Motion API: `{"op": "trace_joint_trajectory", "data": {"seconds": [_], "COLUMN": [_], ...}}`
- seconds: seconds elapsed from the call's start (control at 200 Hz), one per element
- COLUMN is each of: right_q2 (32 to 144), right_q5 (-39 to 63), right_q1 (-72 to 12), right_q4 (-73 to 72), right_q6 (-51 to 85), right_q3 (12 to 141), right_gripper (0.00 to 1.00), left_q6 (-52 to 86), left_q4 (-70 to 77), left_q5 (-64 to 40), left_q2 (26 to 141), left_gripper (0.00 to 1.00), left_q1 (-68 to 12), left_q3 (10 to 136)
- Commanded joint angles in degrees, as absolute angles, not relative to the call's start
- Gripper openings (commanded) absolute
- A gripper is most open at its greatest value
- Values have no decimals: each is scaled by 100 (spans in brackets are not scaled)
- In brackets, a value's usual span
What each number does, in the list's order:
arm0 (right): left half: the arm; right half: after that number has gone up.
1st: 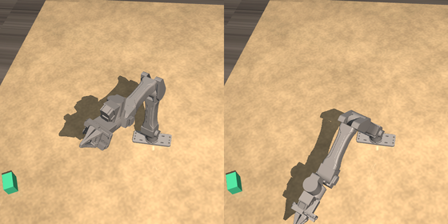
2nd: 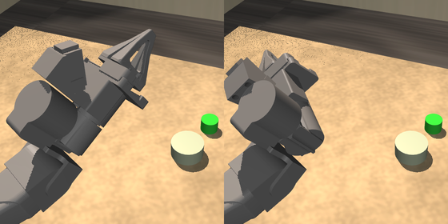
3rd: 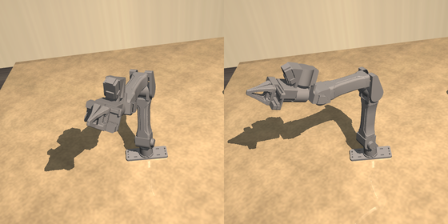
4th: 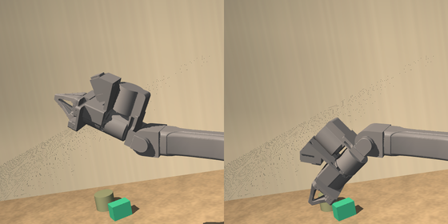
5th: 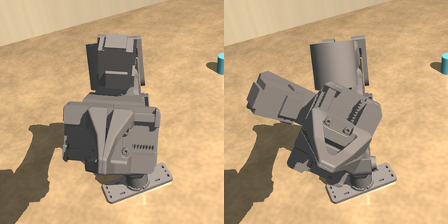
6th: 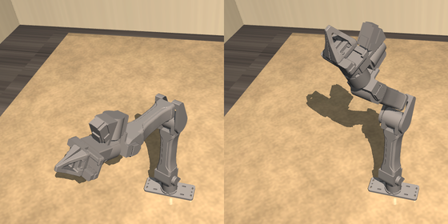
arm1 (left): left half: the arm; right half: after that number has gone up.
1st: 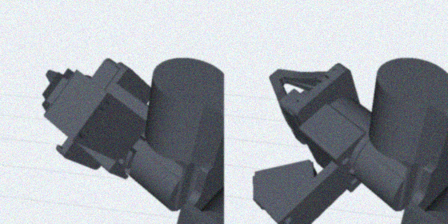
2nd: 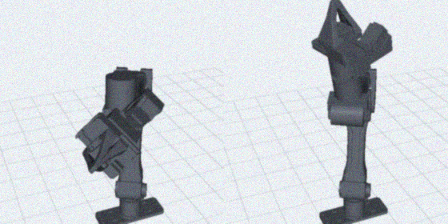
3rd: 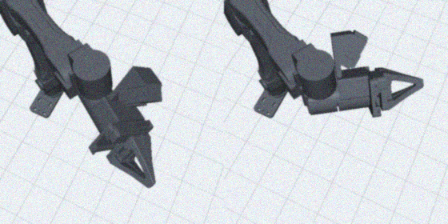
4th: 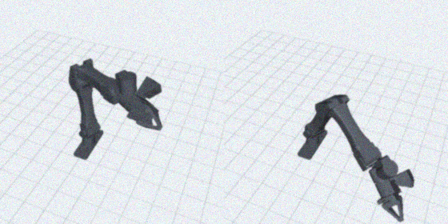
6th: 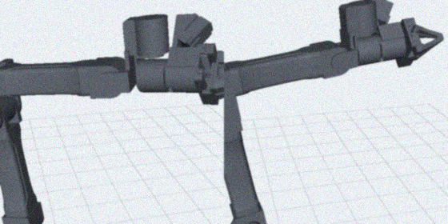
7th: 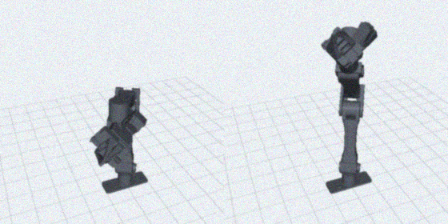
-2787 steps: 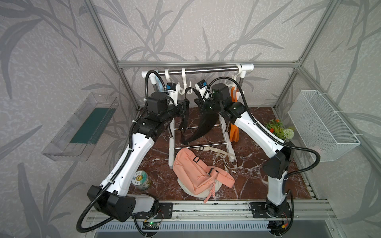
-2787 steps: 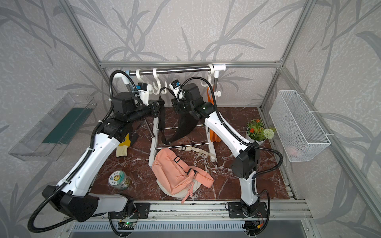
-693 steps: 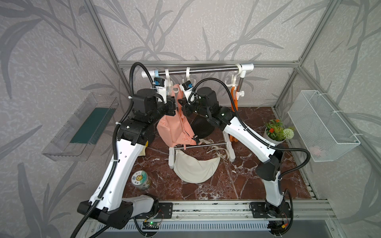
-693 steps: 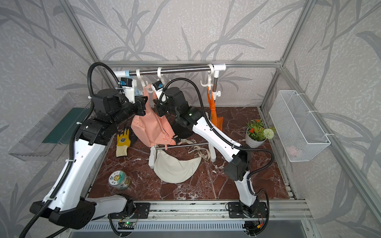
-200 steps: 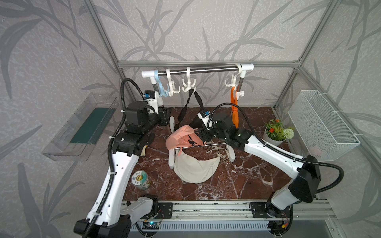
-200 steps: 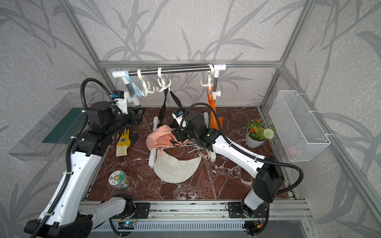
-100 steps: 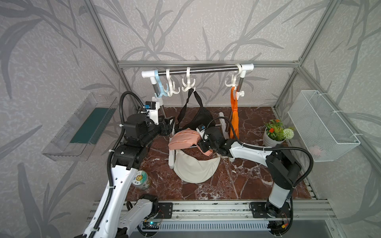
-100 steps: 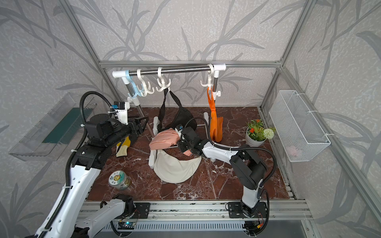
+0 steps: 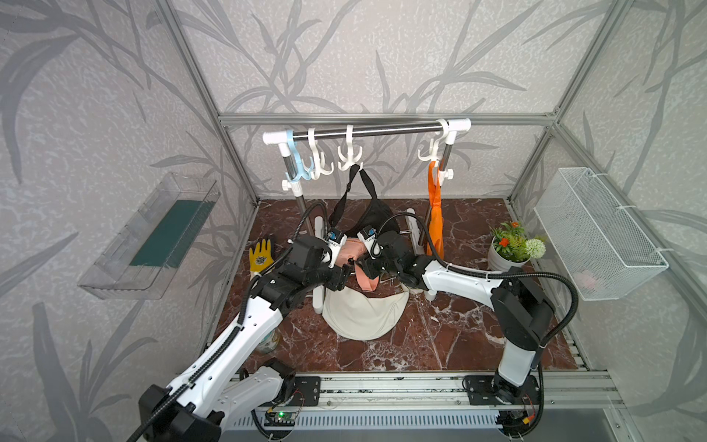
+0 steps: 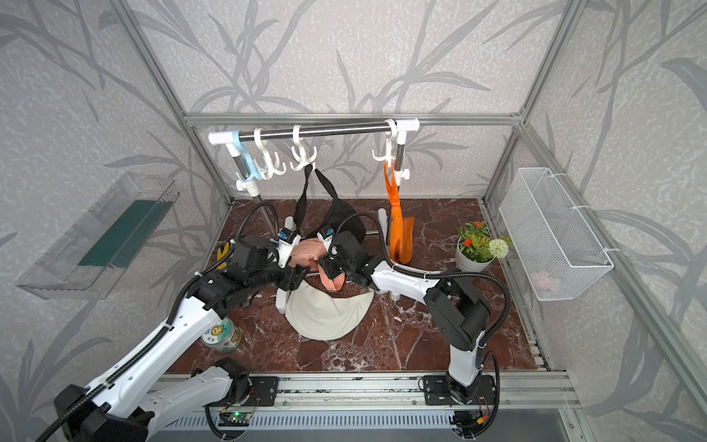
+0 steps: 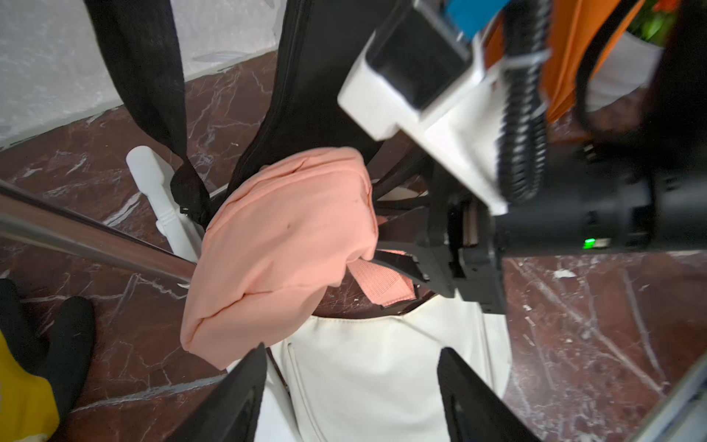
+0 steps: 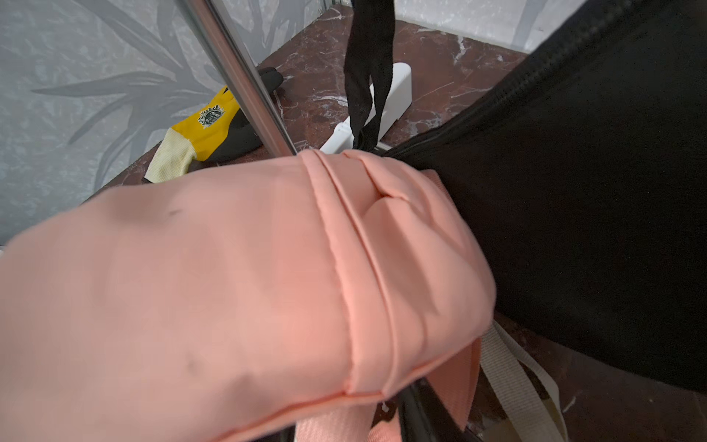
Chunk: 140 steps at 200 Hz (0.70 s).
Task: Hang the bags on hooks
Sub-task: Pick up the bag from the center of the board.
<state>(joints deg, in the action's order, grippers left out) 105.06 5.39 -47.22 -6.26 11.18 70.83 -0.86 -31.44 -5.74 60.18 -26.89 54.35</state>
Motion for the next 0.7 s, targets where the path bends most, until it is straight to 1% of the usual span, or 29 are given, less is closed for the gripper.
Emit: {"op": "trace_joint_trajectory", "data": {"seconds": [0.0,0.06,0.17,0.23,0.315,0.38,0.4,0.415,0.455,0.505,0.51,0.52,0.525,0.53,0.535,0.62,0.695], "right_q2": [10279,10244,10178,10133,10107,10093,10095,10090,10070,10017,10009,9986,9972,9961,9951,9627,9242], "right_q5": [672,724,779,821,891,916,921,929,964,991,992,993,993,993,989,927,817], "right_q1": [-4689,-4667,-4658,-4654,-4649,-4649,-4641,-4641,-4632,-4623,-4623,-4616,-4615,-4615,-4615,-4588,-4588], "right_q4": [-834,-885,-889,-900,-928,-950,-954,-951,-951,-1009,-1014,-1023,-1025,-1031,-1034,-1075,-1163], "right_q6": [1160,1183,1104,1069,1025,1020,1020,1020,1037,1062,1063,1070,1075,1074,1077,1104,1125], "right_q3": [7217,7191,7172,7149,7124,7109,7102,7099,7080,6997,6992,6964,6949,6942,6934,6620,6169], "right_gripper": [43,43,43,43,43,43,43,43,44,46,46,46,47,47,48,58,62], "left_q6": [-582,-691,-864,-896,-955,-906,-905,-899,-739,-538,-537,-536,-527,-519,-501,-145,91], "left_q4": [-3053,-2979,-2688,-2393,-2081,-1915,-1844,-1797,-1633,-1477,-1473,-1462,-1461,-1455,-1448,-1350,-1287], "left_q5": [-42,76,454,461,388,446,434,432,550,629,618,603,605,614,637,933,1057], "left_q2": [6149,6202,6337,6427,6658,6850,6898,6920,6962,6955,6954,6946,6945,6940,6937,6797,6580], "left_gripper": [76,77,83,85,85,81,78,74,55,35,32,13,6,2,0,0,0], "left_q1": [-2748,-2760,-2752,-2755,-2758,-2758,-2758,-2753,-2758,-2730,-2723,-2724,-2724,-2724,-2725,-2696,-2685], "left_q3": [5364,5327,5206,5133,5133,5195,5206,5219,5238,5270,5276,5294,5301,5309,5313,5404,5458]}}
